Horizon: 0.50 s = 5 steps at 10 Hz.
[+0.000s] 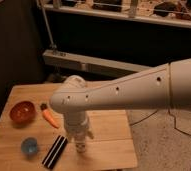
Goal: Knock the bottle over
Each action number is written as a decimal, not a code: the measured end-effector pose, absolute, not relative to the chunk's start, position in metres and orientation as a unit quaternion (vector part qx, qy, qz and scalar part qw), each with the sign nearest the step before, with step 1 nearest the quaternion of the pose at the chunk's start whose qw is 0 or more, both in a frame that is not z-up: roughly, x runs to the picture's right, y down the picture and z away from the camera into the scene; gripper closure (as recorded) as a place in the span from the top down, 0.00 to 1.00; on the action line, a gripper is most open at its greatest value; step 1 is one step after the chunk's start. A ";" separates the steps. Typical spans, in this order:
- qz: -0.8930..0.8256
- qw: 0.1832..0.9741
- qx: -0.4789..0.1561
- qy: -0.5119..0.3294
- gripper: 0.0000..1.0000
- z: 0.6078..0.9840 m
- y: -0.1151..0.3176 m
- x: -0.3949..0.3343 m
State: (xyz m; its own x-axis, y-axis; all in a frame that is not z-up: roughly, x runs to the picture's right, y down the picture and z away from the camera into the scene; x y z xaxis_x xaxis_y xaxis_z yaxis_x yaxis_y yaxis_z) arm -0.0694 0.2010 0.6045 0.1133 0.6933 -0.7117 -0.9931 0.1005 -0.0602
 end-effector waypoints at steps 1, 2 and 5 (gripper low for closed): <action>0.604 0.694 -0.285 0.270 0.65 0.599 0.204 -0.071; 0.596 0.698 -0.287 0.274 0.65 0.594 0.207 -0.072; 0.580 0.705 -0.283 0.294 0.65 0.589 0.213 -0.065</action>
State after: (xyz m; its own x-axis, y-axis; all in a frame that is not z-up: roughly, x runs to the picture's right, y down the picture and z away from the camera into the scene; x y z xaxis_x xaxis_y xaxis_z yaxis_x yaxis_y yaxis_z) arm -0.0650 0.2129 0.5886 0.1547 0.6523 -0.7420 -0.9842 0.1675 -0.0579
